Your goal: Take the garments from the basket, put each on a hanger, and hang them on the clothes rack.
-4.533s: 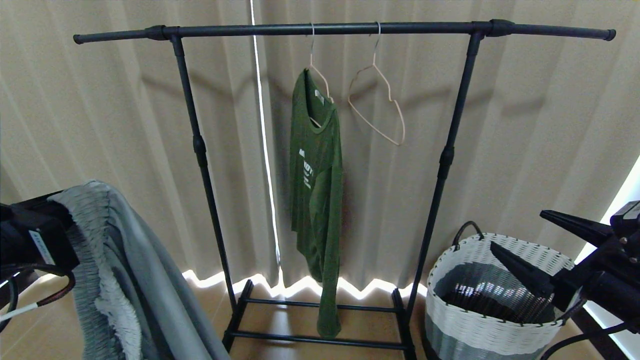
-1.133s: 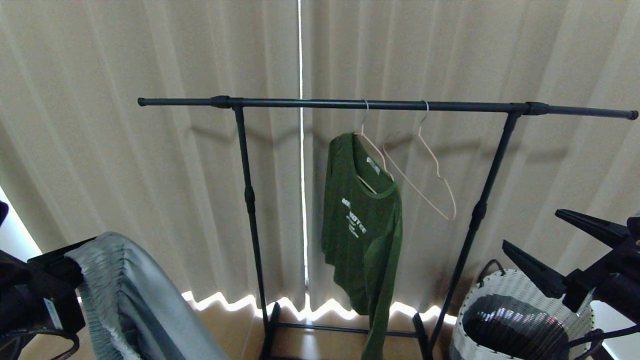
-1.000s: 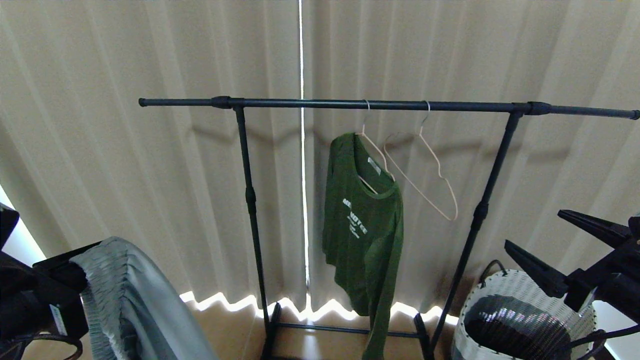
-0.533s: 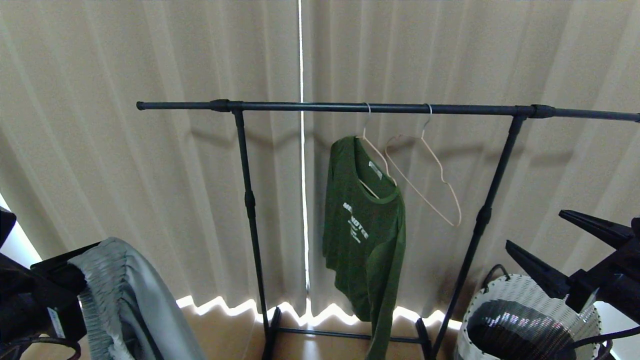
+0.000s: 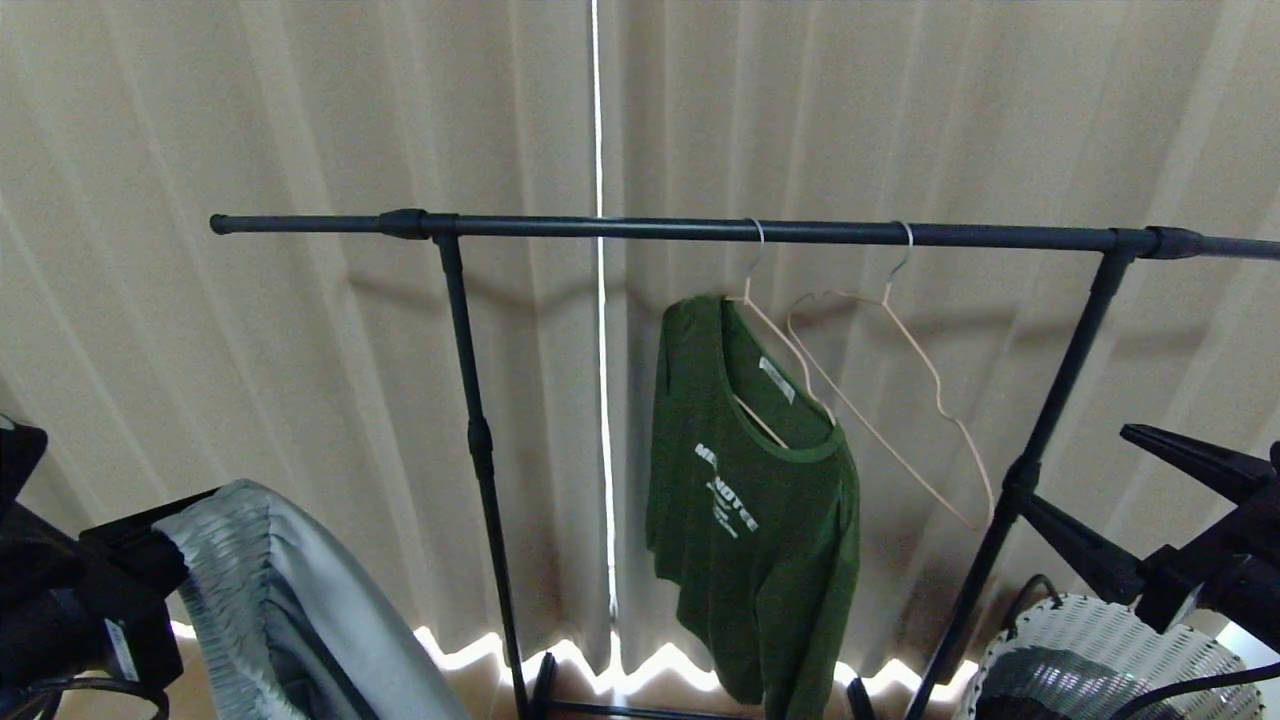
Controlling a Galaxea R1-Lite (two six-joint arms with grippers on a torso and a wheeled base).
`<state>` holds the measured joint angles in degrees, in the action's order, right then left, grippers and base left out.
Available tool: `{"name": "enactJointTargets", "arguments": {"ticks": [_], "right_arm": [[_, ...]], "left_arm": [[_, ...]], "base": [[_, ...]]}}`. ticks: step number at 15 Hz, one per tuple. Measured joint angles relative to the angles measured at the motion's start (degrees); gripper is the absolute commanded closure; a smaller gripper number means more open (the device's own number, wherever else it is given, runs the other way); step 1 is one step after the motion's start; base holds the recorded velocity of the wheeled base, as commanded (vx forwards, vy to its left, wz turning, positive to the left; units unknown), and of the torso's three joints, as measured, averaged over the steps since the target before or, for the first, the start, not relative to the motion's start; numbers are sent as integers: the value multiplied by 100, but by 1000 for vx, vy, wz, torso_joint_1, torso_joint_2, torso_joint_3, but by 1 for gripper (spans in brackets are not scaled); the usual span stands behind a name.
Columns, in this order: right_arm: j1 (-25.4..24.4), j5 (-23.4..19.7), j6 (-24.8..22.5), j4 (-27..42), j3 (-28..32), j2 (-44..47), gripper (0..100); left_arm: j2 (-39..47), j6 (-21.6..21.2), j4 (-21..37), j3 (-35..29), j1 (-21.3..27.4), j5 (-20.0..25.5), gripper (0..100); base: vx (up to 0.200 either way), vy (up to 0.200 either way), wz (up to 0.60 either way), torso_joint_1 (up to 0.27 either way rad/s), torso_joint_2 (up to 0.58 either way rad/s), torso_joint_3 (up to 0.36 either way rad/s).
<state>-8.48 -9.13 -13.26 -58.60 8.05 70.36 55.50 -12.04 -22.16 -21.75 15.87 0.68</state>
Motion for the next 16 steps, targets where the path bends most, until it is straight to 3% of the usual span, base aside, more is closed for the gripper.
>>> {"name": "enactJointTargets", "arguments": {"ticks": [5, 9, 13, 16], "right_arm": [[48, 18, -20, 361, 251, -160, 0], [245, 5, 297, 2716, 1480, -199, 0], [334, 5, 719, 5521, 3335, -80, 0], [364, 76, 805, 6606, 4402, 389, 0]], "left_arm": [[65, 338, -37, 149, 17, 10, 100], [310, 324, -731, 362, 5, 22, 100], [566, 244, -780, 190, 188, 29, 100], [1012, 408, -1336, 17, 356, 22, 100]], "base": [[0, 0, 0, 0, 0, 0], [0, 0, 0, 0, 0, 0], [0, 0, 0, 0, 0, 0], [0, 0, 0, 0, 0, 0]]}}
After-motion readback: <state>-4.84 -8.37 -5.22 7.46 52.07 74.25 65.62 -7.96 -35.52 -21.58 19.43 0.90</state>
